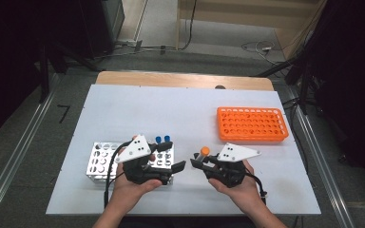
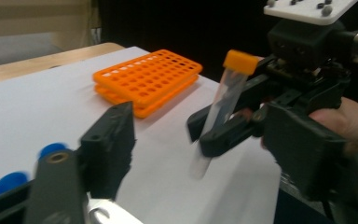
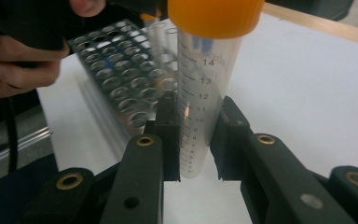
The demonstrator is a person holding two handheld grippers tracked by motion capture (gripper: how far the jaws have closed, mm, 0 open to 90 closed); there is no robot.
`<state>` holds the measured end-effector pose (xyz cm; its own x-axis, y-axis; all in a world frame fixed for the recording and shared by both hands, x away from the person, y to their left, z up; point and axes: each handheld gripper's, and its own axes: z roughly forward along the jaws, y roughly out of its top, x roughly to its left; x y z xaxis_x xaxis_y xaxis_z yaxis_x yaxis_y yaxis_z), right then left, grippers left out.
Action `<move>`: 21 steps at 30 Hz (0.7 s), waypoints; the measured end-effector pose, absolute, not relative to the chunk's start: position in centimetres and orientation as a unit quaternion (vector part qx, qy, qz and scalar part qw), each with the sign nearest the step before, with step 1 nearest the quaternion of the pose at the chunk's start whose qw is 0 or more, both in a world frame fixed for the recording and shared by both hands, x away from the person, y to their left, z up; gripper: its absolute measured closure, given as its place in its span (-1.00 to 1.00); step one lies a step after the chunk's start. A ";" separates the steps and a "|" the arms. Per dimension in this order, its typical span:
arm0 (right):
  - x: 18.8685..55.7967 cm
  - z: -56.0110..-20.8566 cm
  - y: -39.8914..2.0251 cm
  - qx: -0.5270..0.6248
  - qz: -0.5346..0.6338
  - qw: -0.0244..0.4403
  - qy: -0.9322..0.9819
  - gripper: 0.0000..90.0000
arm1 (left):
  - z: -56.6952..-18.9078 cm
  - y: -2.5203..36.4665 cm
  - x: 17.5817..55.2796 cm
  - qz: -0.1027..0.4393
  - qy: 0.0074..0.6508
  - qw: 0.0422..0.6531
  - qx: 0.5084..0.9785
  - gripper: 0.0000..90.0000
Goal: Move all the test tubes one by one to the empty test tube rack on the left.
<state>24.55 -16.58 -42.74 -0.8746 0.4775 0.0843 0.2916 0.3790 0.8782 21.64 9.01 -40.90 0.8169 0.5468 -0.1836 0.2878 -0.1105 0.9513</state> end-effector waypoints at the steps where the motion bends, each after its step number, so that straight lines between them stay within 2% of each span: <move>1: 24.4 -42.8 -16.3 0.227 0.504 0.090 0.828 0.61 | -40.9 8.6 21.6 0.102 0.277 0.604 0.740 -0.29; 7: 23.3 -42.9 -14.6 0.197 0.496 0.082 0.842 0.61 | -41.2 7.4 21.4 0.082 0.257 0.603 0.751 0.00; 14: 22.9 -43.0 -14.0 0.184 0.492 0.072 0.848 0.61 | -41.2 6.9 21.2 0.086 0.240 0.603 0.756 0.50; 19: 23.0 -43.0 -14.1 0.185 0.493 0.071 0.847 0.60 | -41.0 7.0 21.1 0.100 0.243 0.600 0.756 0.56; 21: 23.1 -43.0 -14.2 0.185 0.492 0.073 0.847 0.48 | -40.9 7.2 21.1 0.104 0.243 0.603 0.752 0.56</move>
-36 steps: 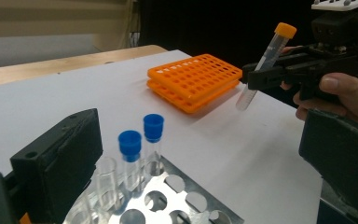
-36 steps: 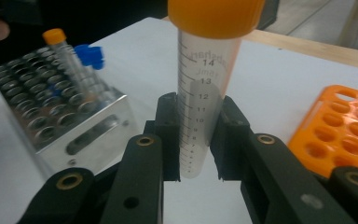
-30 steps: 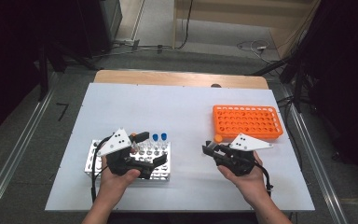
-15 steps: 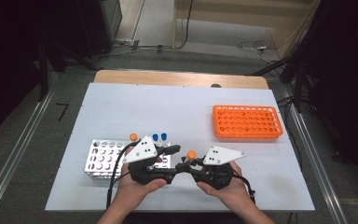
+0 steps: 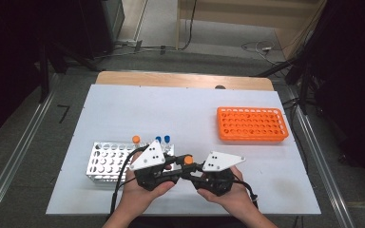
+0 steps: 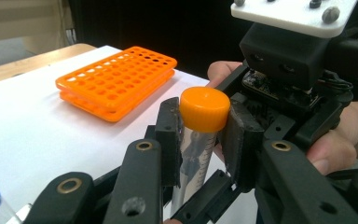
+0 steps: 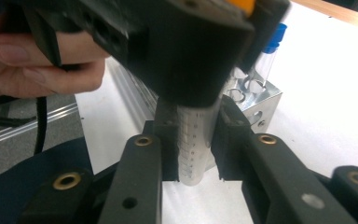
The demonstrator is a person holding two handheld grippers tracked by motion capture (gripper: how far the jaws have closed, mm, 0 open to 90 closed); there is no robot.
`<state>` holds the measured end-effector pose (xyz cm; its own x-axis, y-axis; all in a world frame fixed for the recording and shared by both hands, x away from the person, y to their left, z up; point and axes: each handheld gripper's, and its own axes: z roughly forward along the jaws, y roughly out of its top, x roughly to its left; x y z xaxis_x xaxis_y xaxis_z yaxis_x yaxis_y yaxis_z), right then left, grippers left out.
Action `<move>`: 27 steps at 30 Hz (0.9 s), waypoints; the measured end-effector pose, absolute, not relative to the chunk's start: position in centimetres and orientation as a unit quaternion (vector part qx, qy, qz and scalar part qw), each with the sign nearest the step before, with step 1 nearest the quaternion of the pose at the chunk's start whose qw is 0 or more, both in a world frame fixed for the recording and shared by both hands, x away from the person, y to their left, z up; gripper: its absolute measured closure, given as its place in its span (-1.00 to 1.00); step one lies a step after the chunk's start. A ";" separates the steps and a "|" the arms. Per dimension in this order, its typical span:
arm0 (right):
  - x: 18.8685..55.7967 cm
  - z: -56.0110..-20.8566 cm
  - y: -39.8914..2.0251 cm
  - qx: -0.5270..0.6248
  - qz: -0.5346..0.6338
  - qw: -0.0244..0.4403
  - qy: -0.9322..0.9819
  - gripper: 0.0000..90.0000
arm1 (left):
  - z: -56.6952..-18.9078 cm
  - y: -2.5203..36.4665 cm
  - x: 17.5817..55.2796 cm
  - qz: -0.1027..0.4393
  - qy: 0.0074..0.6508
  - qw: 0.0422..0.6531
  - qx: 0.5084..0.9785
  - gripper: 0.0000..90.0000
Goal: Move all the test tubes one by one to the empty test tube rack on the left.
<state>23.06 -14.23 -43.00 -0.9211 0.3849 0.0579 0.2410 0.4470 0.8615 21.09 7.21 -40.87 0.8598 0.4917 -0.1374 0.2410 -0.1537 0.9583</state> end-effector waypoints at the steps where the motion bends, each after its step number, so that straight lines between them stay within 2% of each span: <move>1: 23.1 -43.0 -14.4 0.184 0.495 0.069 0.846 0.36 | -40.7 7.4 21.1 0.107 0.244 0.604 0.751 0.56; 8: 23.7 -42.9 -16.3 0.195 0.506 0.082 0.836 -0.58 | -39.7 9.6 21.2 0.130 0.263 0.612 0.734 0.56; 11: 24.2 -42.9 -17.7 0.207 0.512 0.088 0.829 -0.85 | -39.3 10.9 21.4 0.141 0.276 0.613 0.727 0.56; 14: 24.8 -43.0 -19.3 0.220 0.518 0.091 0.822 -1.00 | -38.9 12.2 21.5 0.153 0.288 0.616 0.717 0.56; 27: 25.3 -43.7 -26.1 0.277 0.512 0.128 0.803 -1.00 | -38.3 18.1 22.3 0.210 0.346 0.612 0.679 0.56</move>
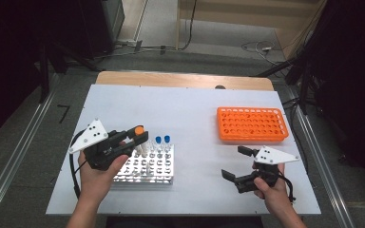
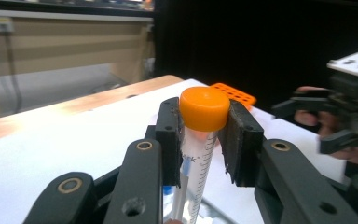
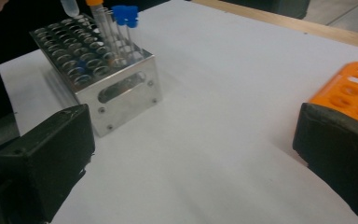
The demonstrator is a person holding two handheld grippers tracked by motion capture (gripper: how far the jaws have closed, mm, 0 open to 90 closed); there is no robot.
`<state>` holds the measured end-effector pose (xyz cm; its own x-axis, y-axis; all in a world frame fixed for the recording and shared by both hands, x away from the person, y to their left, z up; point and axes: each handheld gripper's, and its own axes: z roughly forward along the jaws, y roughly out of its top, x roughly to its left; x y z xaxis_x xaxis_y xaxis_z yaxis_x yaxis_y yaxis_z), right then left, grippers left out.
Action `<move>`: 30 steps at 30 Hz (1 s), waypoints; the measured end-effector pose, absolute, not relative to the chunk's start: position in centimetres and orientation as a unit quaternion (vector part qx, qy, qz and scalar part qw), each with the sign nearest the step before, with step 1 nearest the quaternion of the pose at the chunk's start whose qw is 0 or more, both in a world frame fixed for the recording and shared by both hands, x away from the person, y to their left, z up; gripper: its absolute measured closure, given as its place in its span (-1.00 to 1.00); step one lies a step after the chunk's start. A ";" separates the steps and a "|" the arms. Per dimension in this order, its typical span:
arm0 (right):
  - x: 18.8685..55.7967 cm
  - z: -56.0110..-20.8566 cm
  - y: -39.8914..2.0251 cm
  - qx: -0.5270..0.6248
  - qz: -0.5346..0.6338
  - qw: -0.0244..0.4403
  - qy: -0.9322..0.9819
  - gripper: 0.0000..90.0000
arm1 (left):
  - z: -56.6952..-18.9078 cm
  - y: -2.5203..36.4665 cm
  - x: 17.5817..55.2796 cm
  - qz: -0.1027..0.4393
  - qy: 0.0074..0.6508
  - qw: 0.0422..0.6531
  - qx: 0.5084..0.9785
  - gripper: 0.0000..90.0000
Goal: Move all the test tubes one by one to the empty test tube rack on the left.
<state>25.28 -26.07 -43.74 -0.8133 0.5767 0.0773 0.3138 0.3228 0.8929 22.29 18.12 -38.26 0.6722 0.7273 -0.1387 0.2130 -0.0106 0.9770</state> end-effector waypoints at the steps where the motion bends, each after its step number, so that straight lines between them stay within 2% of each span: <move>1: 25.3 -43.8 -26.6 0.282 0.510 0.134 0.802 -1.00 | -38.3 18.6 22.4 0.214 0.351 0.613 0.675 0.56; 8: 25.4 -44.5 -30.0 0.320 0.502 0.150 0.790 -1.00 | -39.5 20.9 23.0 0.245 0.390 0.603 0.652 0.56; 14: 25.9 -45.3 -32.4 0.347 0.496 0.160 0.780 -1.00 | -41.8 21.2 24.1 0.253 0.431 0.588 0.636 0.56; 30: 26.6 -45.6 -33.4 0.363 0.497 0.161 0.771 -1.00 | -43.5 20.3 24.4 0.249 0.436 0.545 0.671 0.55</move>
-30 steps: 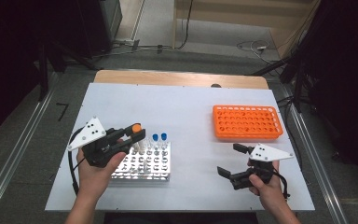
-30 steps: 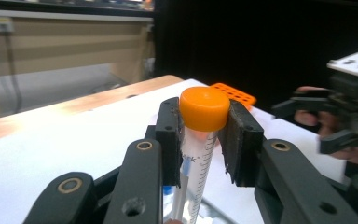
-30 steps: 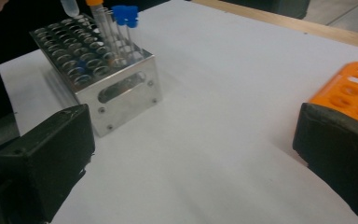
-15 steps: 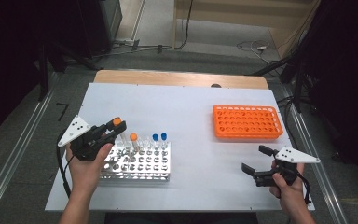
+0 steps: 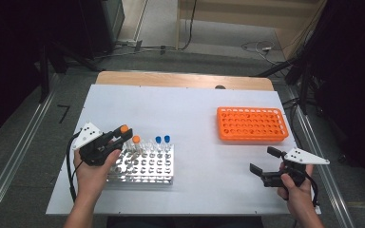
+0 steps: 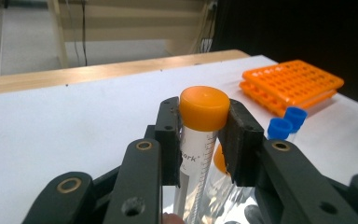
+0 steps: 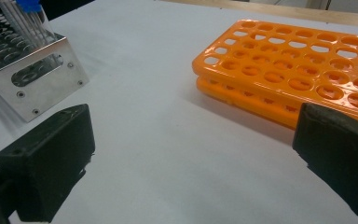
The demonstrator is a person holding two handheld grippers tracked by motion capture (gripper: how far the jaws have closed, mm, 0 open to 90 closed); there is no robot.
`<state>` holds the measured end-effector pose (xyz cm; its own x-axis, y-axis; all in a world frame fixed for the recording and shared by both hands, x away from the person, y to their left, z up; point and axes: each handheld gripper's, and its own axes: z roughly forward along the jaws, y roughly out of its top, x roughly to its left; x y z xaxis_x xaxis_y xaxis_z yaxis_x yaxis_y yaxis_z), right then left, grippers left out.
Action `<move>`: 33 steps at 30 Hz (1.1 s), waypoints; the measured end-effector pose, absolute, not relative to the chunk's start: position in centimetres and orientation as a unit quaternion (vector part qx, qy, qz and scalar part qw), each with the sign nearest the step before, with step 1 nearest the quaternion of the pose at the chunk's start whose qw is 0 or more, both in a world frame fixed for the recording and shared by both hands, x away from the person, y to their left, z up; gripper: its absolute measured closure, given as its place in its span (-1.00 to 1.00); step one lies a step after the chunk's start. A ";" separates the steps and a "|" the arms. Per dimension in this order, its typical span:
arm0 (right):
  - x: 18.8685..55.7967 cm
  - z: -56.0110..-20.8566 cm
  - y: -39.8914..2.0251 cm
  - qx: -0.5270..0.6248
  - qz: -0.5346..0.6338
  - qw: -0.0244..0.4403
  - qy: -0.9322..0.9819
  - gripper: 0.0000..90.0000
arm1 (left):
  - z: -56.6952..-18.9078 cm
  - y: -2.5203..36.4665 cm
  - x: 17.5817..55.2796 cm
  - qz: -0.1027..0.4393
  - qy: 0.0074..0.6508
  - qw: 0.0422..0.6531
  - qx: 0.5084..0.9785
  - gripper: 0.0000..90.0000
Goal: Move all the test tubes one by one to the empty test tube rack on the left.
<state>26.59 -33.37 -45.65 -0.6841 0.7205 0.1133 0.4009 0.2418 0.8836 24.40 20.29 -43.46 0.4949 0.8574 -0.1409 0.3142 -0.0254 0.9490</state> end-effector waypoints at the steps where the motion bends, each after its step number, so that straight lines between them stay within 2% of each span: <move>1: 26.6 -45.7 -33.4 0.363 0.497 0.161 0.771 -1.00 | -43.5 20.2 24.4 0.248 0.437 0.542 0.674 0.54; 6: 26.8 -45.9 -33.3 0.362 0.495 0.161 0.774 -1.00 | -43.6 20.4 24.2 0.240 0.439 0.540 0.677 0.48; 10: 26.9 -46.0 -33.2 0.362 0.494 0.160 0.774 -1.00 | -43.7 20.5 24.0 0.231 0.443 0.542 0.676 0.36; 17: 27.0 -46.0 -33.3 0.361 0.496 0.162 0.772 -1.00 | -43.2 21.0 23.1 0.221 0.439 0.555 0.671 -0.03; 21: 27.1 -46.1 -33.5 0.361 0.498 0.164 0.772 -1.00 | -43.2 21.4 22.4 0.216 0.438 0.556 0.672 -0.43; 24: 27.2 -46.1 -33.7 0.363 0.499 0.165 0.770 -1.00 | -43.4 21.8 21.9 0.211 0.436 0.564 0.669 -0.64; 33: 27.4 -46.4 -34.2 0.365 0.498 0.170 0.768 -1.00 | -44.4 23.0 20.2 0.208 0.427 0.568 0.672 -0.97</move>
<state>27.45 -34.23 -46.42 -0.6757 0.7301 0.1018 0.3904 0.2372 0.8896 20.20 23.01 -44.35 0.5492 0.8099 -0.2060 0.3380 0.0102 0.9411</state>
